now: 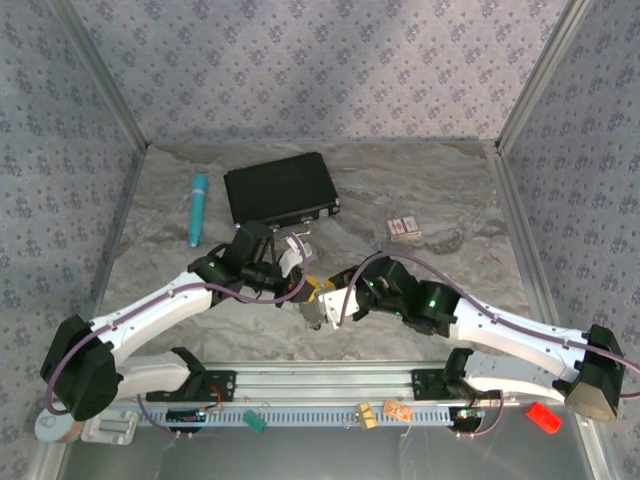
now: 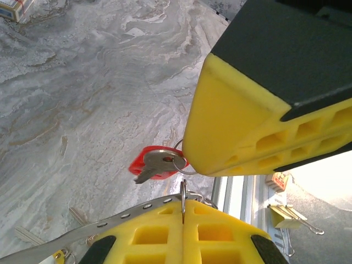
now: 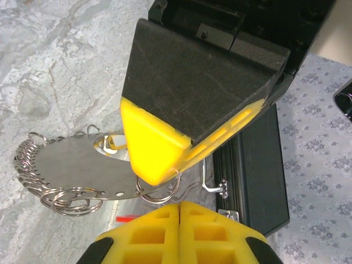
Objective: Put the keys on the keyring
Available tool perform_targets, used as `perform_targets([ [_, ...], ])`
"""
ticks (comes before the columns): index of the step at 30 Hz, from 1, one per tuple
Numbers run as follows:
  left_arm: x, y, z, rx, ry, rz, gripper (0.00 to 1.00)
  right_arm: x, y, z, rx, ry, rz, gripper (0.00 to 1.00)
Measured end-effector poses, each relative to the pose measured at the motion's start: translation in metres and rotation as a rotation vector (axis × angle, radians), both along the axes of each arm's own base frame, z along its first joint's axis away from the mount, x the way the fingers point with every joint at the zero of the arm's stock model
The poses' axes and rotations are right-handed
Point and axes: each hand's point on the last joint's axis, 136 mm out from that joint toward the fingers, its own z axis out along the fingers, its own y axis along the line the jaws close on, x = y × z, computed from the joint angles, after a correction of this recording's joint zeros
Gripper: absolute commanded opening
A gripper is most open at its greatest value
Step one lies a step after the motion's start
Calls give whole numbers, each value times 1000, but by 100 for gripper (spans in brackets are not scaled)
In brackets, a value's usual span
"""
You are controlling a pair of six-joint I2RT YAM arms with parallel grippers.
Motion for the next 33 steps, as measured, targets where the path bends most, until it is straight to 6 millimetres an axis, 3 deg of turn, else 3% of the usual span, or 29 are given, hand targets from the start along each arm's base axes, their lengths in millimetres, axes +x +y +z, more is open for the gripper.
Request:
perform_targets([
  [22,6,-2,1,6,86,40,0,0,2,-4,-3,17,-1,0],
  [33,5,-2,1,4,95,35,0,14,1,1,15,-16,-58,0],
])
